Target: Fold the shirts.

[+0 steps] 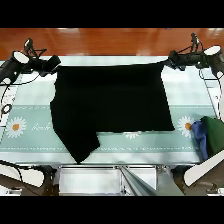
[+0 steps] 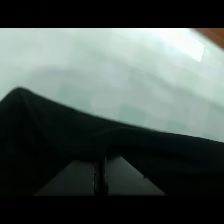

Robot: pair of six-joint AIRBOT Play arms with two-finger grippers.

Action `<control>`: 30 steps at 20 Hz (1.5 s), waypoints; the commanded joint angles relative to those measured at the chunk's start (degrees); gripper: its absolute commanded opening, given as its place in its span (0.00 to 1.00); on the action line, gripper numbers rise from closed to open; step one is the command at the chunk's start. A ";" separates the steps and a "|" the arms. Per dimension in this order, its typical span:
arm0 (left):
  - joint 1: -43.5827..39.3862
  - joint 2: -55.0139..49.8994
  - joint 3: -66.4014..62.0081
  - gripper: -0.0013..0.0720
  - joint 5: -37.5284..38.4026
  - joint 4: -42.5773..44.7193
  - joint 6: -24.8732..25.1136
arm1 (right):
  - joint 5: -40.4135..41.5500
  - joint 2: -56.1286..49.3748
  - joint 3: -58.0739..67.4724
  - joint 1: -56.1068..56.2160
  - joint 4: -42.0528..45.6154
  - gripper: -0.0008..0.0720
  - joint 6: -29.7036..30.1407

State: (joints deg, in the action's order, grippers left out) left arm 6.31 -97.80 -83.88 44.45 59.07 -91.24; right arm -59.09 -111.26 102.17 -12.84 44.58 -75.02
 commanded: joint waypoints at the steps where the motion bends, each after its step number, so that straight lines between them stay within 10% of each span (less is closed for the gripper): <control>1: 1.07 2.05 0.09 0.04 11.41 -0.52 2.82 | -10.95 0.57 0.37 -2.40 1.84 0.05 0.96; 7: 3.41 3.32 2.82 0.04 22.62 0.04 7.63 | -22.47 1.20 -0.42 -4.20 11.02 0.05 0.76; 19: 3.76 2.67 14.08 0.04 20.81 0.35 8.00 | -17.99 1.20 -8.09 -0.55 11.10 0.06 0.61; 20: 3.80 2.69 14.12 0.10 21.90 0.42 7.34 | -18.08 1.22 -8.09 -0.57 11.21 0.22 -1.05; 22: 4.52 2.99 13.00 0.71 25.44 0.81 6.91 | -19.96 1.66 -7.45 -1.31 11.37 0.58 -2.36; 30: 13.18 24.76 23.58 0.71 32.74 6.62 6.29 | -21.73 19.71 -23.17 -12.33 10.80 0.58 -1.62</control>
State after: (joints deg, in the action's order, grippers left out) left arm 16.38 -82.32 -68.03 76.51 62.08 -84.68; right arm -83.33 -99.20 88.84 -22.15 56.01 -78.11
